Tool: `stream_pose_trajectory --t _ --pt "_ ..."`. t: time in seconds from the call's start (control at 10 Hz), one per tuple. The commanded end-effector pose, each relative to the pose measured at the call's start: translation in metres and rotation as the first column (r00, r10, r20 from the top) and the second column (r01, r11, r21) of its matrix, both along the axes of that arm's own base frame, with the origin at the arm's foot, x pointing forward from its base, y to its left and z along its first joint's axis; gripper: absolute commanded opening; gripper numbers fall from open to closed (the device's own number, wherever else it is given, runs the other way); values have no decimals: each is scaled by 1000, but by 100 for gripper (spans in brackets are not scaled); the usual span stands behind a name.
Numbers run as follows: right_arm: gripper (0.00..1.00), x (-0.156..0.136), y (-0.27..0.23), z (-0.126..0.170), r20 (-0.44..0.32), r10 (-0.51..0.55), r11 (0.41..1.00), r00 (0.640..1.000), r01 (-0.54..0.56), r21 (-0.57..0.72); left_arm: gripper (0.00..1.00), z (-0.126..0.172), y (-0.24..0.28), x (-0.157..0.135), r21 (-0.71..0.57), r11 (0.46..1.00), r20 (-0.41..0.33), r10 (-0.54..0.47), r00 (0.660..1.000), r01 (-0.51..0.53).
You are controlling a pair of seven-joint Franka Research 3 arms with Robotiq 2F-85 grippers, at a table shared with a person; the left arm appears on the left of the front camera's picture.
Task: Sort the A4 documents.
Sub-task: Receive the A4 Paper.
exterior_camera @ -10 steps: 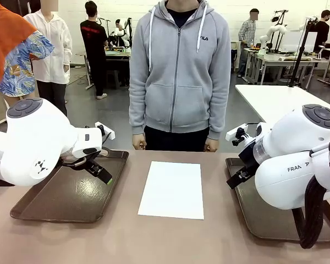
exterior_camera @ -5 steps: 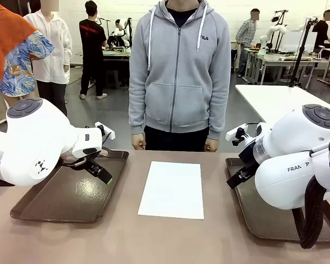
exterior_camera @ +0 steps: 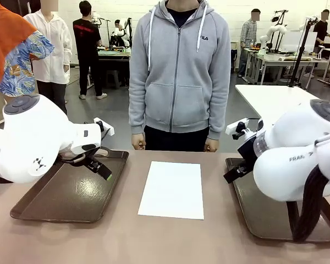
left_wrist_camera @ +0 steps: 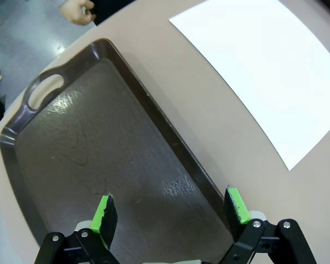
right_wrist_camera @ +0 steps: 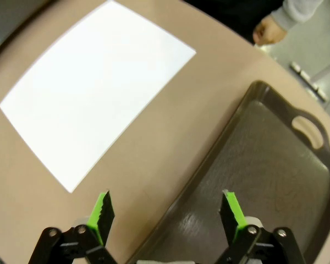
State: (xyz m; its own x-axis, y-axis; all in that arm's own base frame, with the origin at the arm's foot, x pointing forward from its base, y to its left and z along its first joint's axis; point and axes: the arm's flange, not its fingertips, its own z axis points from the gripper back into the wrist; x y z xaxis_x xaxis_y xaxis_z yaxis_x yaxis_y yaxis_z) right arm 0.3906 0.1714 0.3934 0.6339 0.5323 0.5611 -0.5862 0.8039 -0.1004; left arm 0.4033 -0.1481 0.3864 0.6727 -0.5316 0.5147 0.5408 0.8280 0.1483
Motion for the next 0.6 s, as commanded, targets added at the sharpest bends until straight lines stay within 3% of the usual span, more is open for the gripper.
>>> stream_pose_trajectory --t 0.0,0.2,0.5 --pt "100 -21 -40 23 24 42 995 999 -43 85 100 24 25 -22 -35 997 6 69 998 -69" --pt "100 -35 -71 46 64 53 993 997 -60 107 100 48 44 -30 -89 996 -51 19 999 -23" --pt "100 -67 -118 86 150 101 970 984 -131 204 100 83 72 -45 -189 982 -34 -28 999 21"
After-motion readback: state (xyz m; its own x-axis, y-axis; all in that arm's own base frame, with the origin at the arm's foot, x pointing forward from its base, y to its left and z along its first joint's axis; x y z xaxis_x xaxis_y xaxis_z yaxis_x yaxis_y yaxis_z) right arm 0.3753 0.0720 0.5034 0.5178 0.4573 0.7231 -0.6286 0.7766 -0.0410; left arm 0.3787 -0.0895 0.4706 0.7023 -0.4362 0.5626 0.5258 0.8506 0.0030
